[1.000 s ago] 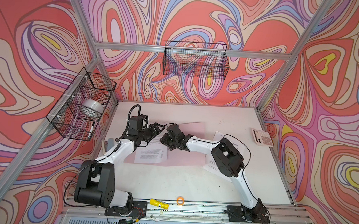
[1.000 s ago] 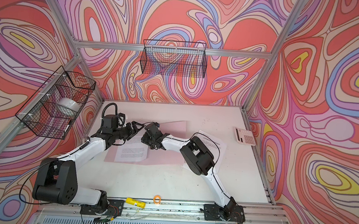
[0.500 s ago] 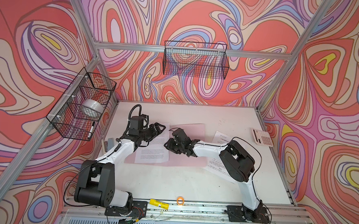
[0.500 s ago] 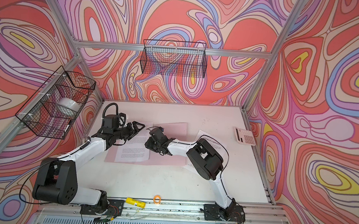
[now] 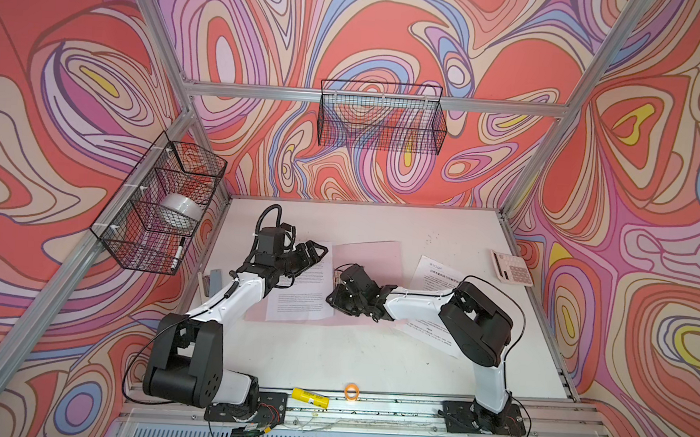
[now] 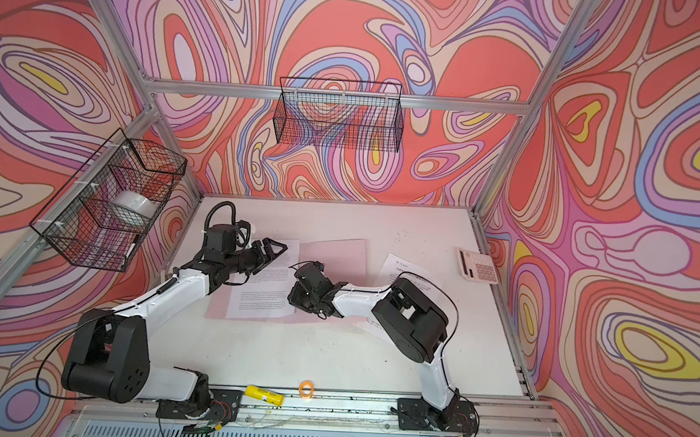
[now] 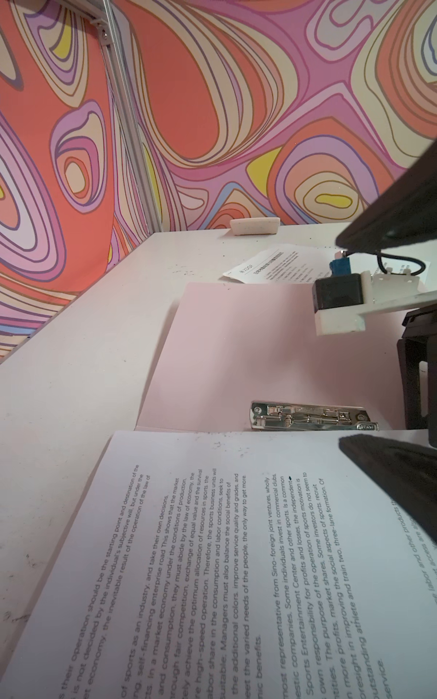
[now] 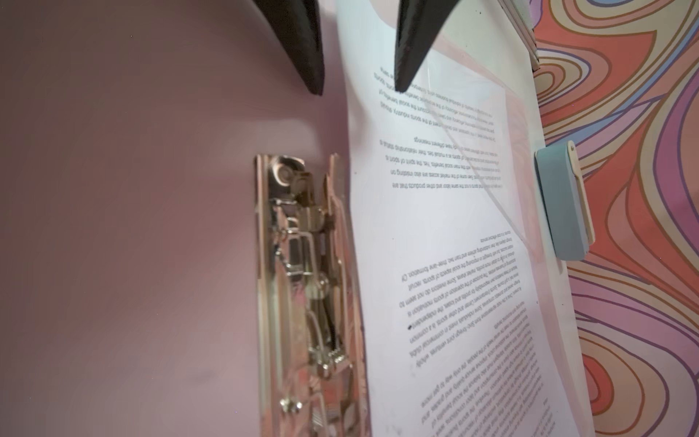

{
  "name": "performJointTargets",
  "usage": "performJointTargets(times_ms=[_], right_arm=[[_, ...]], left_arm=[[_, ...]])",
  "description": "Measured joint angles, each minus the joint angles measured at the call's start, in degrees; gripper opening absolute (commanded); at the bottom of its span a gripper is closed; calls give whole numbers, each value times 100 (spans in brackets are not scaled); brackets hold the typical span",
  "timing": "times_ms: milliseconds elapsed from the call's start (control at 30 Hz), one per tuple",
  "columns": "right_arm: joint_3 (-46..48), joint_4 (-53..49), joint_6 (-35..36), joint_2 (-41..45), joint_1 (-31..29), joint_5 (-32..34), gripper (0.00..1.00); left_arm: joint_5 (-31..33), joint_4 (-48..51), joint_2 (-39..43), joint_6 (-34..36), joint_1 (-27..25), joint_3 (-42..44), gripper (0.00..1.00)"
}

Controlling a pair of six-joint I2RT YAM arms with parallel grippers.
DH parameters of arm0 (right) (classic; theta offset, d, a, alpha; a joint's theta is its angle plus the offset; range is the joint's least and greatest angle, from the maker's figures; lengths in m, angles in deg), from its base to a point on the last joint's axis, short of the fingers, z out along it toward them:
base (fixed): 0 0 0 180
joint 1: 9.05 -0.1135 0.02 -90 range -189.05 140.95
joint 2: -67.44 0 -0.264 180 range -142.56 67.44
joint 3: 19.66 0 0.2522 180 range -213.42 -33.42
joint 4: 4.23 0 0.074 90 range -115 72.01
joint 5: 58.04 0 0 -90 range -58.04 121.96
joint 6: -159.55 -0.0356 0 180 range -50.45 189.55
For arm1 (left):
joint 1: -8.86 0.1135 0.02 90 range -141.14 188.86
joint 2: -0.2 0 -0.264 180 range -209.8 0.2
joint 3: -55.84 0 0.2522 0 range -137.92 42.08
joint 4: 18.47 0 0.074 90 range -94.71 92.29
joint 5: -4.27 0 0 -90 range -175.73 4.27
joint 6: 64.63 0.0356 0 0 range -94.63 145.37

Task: Put the files into the folder

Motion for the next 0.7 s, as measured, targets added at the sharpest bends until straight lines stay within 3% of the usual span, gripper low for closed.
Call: performJointTargets(times_ms=[367,700], right_arm=[[474,695,-280,4,-13,-155,0],[546,1021,-527,4,-31,-251,0]], left_arm=[[111,59,2,66,-55,28,76],[155,120,13,109,-98,28,76]])
